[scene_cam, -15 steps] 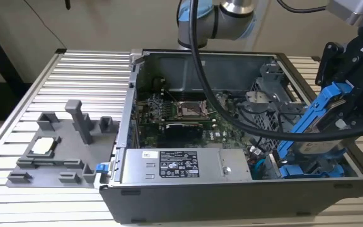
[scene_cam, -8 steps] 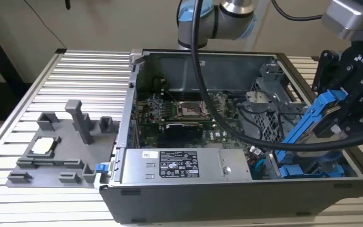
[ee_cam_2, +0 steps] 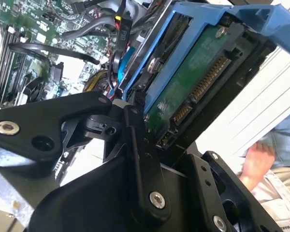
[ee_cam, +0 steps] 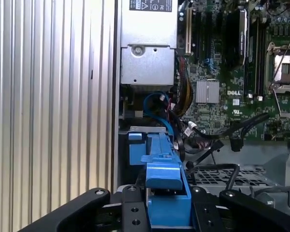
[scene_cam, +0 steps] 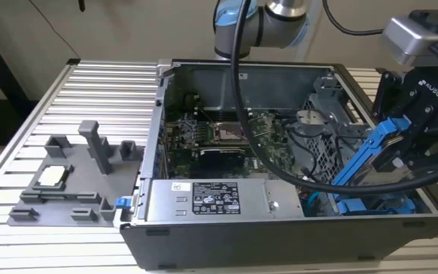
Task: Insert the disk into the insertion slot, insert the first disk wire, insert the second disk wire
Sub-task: 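Insert the disk into the insertion slot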
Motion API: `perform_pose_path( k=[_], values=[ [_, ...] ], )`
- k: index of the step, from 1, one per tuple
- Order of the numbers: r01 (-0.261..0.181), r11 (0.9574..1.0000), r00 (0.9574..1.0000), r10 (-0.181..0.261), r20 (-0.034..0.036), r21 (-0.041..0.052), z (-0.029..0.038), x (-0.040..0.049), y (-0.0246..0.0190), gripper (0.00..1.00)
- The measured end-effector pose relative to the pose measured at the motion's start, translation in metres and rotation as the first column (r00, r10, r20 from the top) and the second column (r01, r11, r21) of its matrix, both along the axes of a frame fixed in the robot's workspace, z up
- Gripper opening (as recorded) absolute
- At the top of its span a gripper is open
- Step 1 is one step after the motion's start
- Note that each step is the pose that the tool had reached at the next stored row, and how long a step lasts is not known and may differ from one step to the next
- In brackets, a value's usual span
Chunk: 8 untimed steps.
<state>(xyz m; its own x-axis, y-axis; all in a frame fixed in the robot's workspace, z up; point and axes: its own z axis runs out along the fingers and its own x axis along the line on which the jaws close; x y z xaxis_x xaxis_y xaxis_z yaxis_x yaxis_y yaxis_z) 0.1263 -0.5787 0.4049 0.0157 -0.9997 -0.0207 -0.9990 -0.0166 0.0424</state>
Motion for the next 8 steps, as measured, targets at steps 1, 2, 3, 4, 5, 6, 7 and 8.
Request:
perform_pose_path(
  k=[1,2,3,4,5,6,7,8],
  values=[
    [0.001,1.0000,1.0000,-0.001,0.0000,0.0000,-0.0017,0.0002,0.0000,0.33],
    [0.003,1.0000,1.0000,-0.003,0.0000,-0.0003,-0.0033,0.0003,0.0000,0.33],
    [0.004,1.0000,1.0000,-0.004,0.0001,0.0001,-0.0053,0.0003,0.0001,0.33],
    [0.005,1.0000,1.0000,-0.005,0.0001,-0.0002,-0.0070,0.0004,0.0002,0.33],
    [0.006,1.0000,1.0000,-0.006,0.0001,-0.0001,-0.0089,0.0004,0.0002,0.33],
    [0.007,1.0000,1.0000,-0.007,0.0001,-0.0001,-0.0108,0.0004,0.0002,0.33],
    [0.007,1.0000,1.0000,-0.007,0.0000,-0.0002,-0.0125,0.0004,0.0003,0.33],
    [0.008,1.0000,1.0000,-0.008,0.0001,-0.0001,-0.0145,0.0004,0.0002,0.33]
  ],
)
